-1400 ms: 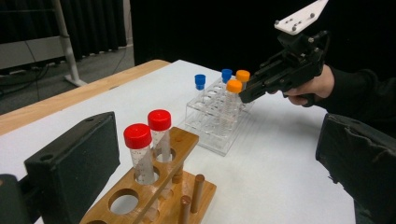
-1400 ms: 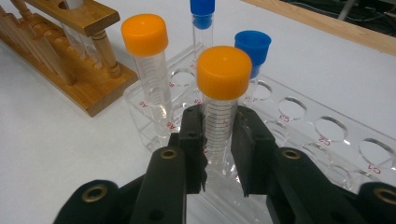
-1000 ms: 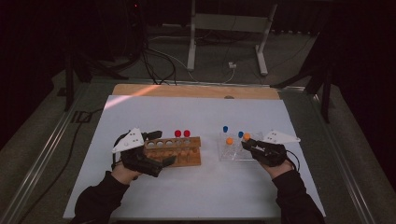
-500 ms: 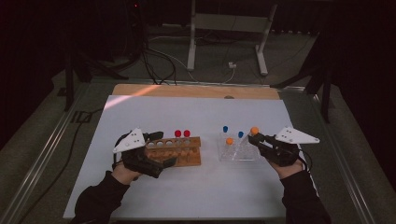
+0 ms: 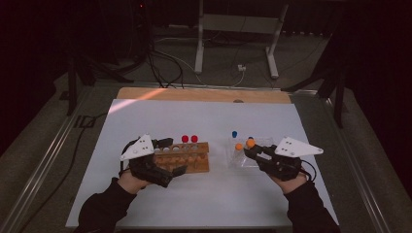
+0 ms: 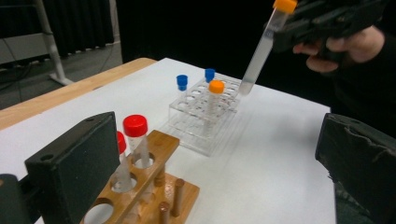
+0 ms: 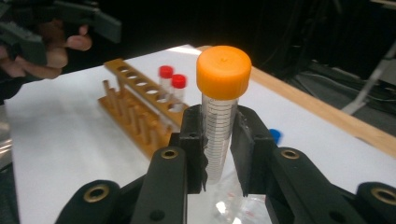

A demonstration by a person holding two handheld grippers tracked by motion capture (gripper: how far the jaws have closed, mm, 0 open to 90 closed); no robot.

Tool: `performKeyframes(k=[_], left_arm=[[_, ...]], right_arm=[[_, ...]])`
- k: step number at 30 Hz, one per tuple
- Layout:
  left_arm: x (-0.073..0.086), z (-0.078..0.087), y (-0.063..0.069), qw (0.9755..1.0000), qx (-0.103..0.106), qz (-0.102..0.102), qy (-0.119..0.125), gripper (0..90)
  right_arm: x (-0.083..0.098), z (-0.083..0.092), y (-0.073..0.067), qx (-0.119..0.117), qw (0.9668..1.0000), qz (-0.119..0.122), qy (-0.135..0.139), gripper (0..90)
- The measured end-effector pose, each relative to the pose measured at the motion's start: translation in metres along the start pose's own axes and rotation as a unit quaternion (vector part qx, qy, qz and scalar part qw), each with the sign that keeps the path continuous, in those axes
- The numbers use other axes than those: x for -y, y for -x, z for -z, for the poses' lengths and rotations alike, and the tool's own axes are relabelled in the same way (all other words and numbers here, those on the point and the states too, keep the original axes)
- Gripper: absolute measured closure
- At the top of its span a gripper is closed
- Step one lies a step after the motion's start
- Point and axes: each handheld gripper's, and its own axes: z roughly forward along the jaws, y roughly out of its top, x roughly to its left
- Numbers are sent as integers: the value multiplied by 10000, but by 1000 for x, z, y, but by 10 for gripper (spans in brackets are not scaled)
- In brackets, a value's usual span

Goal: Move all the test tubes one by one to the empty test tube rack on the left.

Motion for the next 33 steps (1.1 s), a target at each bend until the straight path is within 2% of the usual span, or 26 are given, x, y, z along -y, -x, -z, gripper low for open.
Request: performKeyframes(k=[7, 13, 20, 28, 33], left_arm=[[-4, -3, 8, 9999, 145, -20, -64, 7], [-7, -6, 16, 9995, 305, -59, -98, 11], [-9, -10, 23, 9987, 488, -72, -105, 16], [-7, -19, 34, 9970, 736, -204, -144, 108], [-6, -23, 40, 9962, 797, -330, -116, 231]], right_arm=[[4, -19, -17, -390, 9990, 82, -187, 749], [7, -34, -35, -740, 9964, 232, -339, 749], [11, -48, -51, -986, 9935, 334, -464, 749], [12, -57, -61, -1186, 9907, 388, -540, 749], [13, -62, -67, -1290, 9889, 403, -624, 749]])
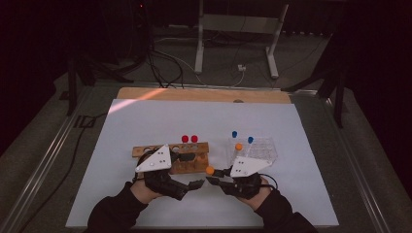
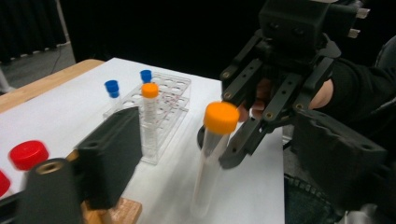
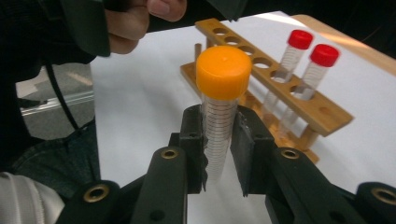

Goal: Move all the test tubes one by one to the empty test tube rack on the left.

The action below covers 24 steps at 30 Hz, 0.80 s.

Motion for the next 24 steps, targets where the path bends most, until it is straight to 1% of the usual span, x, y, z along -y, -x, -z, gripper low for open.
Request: performKeyframes(k=[1, 4, 8, 10, 14, 18, 21, 22, 24], left_arm=[[0, 0, 1, 10000, 28, -6, 0, 253], [0, -3, 3, 10000, 3, -59, -40, 329], [1, -5, 4, 9999, -8, -86, -62, 403], [2, -7, 4, 9999, -71, -104, -94, 447], [4, -9, 4, 9998, -104, -149, -116, 527], [5, -12, 5, 9997, -110, -160, -169, 565], [6, -13, 5, 9995, -151, -222, -171, 606], [6, -13, 5, 9995, -133, -232, -170, 616], [6, -14, 6, 9992, -185, -285, -192, 649]], right_arm=[[0, -1, -1, -13, 10000, 10, -19, 749], [0, -4, -3, -60, 10000, 18, -54, 749], [0, -7, -4, -113, 9999, 0, -76, 749], [-1, -8, -4, -128, 9999, -5, -82, 749], [-2, -10, -5, -148, 9998, -8, -90, 749], [-3, -11, -6, -154, 9998, 26, -92, 749], [-3, -10, -6, -149, 9999, 19, -83, 749], [-2, -10, -6, -157, 9998, 0, -85, 749], [-2, -10, -6, -154, 9998, 1, -86, 749]])
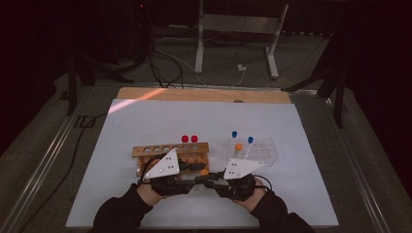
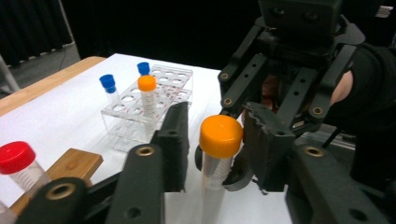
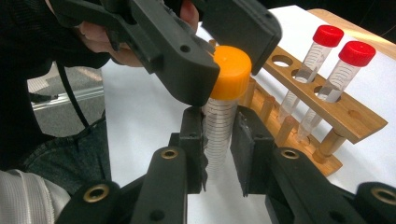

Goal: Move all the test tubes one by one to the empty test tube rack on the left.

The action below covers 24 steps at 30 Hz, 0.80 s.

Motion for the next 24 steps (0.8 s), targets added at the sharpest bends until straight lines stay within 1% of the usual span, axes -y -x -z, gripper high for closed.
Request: performKeyframes(k=[1, 2, 4, 11, 13, 15, 16, 17, 18, 19, 20, 22, 24], left_arm=[[0, 0, 0, 10000, 35, -3, -2, 666], [0, -1, 1, 10000, -6, -31, -14, 679], [-1, -1, 2, 9999, -16, -98, -37, 705], [-3, 1, 1, 9999, -50, -135, -80, 717], [-6, 4, 0, 9998, -101, -137, -70, 717], [-9, 8, -2, 9998, -143, -132, -47, 717], [-11, 11, -4, 9998, -160, -85, -3, 718], [-13, 14, -6, 9998, -207, -75, 17, 718], [-15, 17, -7, 9996, -272, -115, 18, 718], [-16, 20, -8, 9994, -341, -91, 56, 718], [-18, 23, -10, 9993, -366, -69, 84, 718], [-21, 30, -13, 9987, -488, -93, 138, 718], [-23, 36, -16, 9980, -601, -79, 180, 718]], right_arm=[[0, 0, 0, 9, 10000, -4, -4, 749], [0, 0, 0, 10, 10000, -9, -2, 749], [0, 0, 0, 17, 10000, -20, -3, 749], [0, 0, 1, 29, 10000, -39, 52, 738], [0, 1, 0, 86, 9999, -46, 101, 699], [-1, 3, 1, 147, 9998, -27, 155, 635], [-1, 4, 1, 165, 9997, -37, 176, 606], [-1, 5, 1, 193, 9996, -43, 215, 574], [-2, 6, 2, 205, 9995, -86, 245, 524], [-2, 7, 3, 189, 9995, -108, 235, 489], [-3, 8, 4, 174, 9995, -113, 233, 481], [-4, 11, 7, 157, 9993, -199, 285, 381], [-4, 15, 9, 235, 9989, -211, 336, 327]])
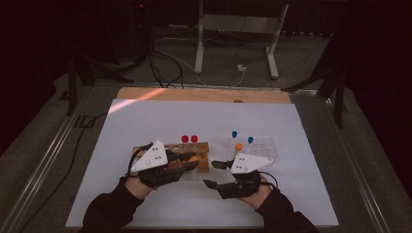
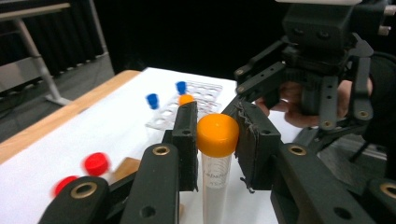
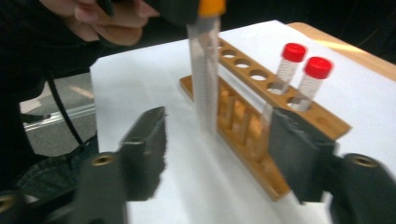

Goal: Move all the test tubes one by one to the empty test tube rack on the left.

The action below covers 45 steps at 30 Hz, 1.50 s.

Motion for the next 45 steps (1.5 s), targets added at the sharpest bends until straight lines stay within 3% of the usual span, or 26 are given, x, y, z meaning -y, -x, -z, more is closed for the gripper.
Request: performKeyframes(k=[7, 11, 23, 31, 40, 45], left_arm=[[-3, 11, -16, 9994, -325, 96, 42, 718], [-5, 16, -25, 9986, -502, 169, 66, 718], [4, 19, -50, 9933, -1087, 403, 17, 718], [11, 15, -63, 9897, -1332, 518, 67, 718], [19, 6, -71, 9880, -1415, 616, 38, 718], [27, -2, -72, 9883, -1371, 672, -59, 718]], right_arm=[[-4, 10, 5, 189, 9991, -178, 323, 124], [-5, 14, 7, 74, 9988, -226, 435, 21], [-6, 14, 4, 117, 9991, -50, 410, 6], [-5, 14, 4, 75, 9993, -32, 374, 7], [-5, 14, 4, 66, 9994, -2, 350, 6], [-4, 14, 4, 58, 9994, -3, 346, 7]])
